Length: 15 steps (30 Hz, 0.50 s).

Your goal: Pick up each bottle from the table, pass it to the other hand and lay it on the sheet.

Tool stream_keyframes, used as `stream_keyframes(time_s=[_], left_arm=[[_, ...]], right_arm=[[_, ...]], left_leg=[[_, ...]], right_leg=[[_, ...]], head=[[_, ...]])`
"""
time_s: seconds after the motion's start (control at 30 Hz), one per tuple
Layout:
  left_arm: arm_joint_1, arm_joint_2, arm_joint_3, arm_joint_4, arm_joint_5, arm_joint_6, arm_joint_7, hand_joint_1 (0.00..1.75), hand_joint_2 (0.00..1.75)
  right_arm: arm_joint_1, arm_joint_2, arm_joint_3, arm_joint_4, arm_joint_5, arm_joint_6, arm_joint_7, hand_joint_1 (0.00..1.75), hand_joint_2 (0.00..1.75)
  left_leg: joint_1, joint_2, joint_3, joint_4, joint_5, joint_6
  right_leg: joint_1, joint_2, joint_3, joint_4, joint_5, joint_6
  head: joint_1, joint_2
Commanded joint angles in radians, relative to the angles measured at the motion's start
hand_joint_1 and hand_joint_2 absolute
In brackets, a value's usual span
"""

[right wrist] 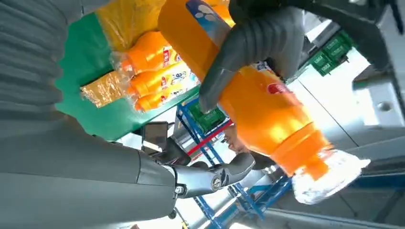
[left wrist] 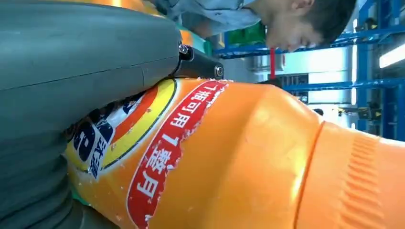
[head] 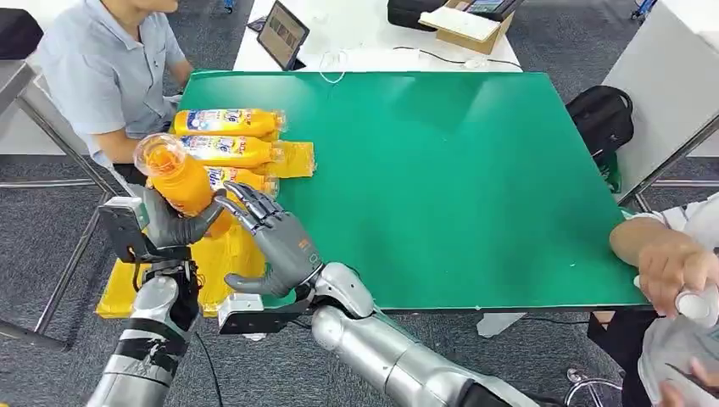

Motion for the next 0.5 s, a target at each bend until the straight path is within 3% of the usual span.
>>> stream_keyframes(time_s=[0.03, 0.17, 0.3, 0.5], left_arm=[[-0.098, -0.017, 0.02, 0.17, -0.046, 0.02, -0.002, 1.75, 1.75], [-0.163, 0.033, -0.077, 0.301, -0.399, 0.247, 0.008, 1.75, 1.75], [-0.261, 0.068, -0.124, 0.524, -0.62, 0.233, 0.087, 1.75, 1.75], [-0.294, 0.079, -0.129, 0.596, -0.712, 0.216, 0.146, 1.75, 1.75]], right_arm=[[-0.071, -0.016, 0.063, 0.101, 0.002, 0.003, 0.028, 0.0, 1.75], [-0.079, -0.016, 0.092, 0.077, -0.006, 0.022, 0.029, 0.0, 1.75], [-0.05, -0.025, 0.091, -0.004, 0.044, 0.066, 0.036, 0.0, 1.75], [-0.008, -0.049, 0.088, -0.109, 0.091, 0.099, 0.04, 0.0, 1.75]], left_leg=[[0.0, -0.002, 0.003, 0.0, -0.001, 0.0], [0.0, -0.003, 0.003, 0.001, -0.001, -0.001], [0.001, -0.003, 0.005, 0.001, -0.001, -0.001], [0.0, 0.0, 0.005, 0.001, -0.002, -0.001]], right_leg=[[0.0, -0.002, 0.003, 0.0, -0.001, -0.001], [0.0, -0.003, 0.004, 0.001, -0.002, -0.002], [0.001, -0.003, 0.005, 0.002, -0.003, -0.002], [0.001, 0.0, 0.005, 0.001, -0.002, -0.002]], head=[[0.0, 0.0], [0.0, 0.0], [0.0, 0.0], [0.0, 0.0]])
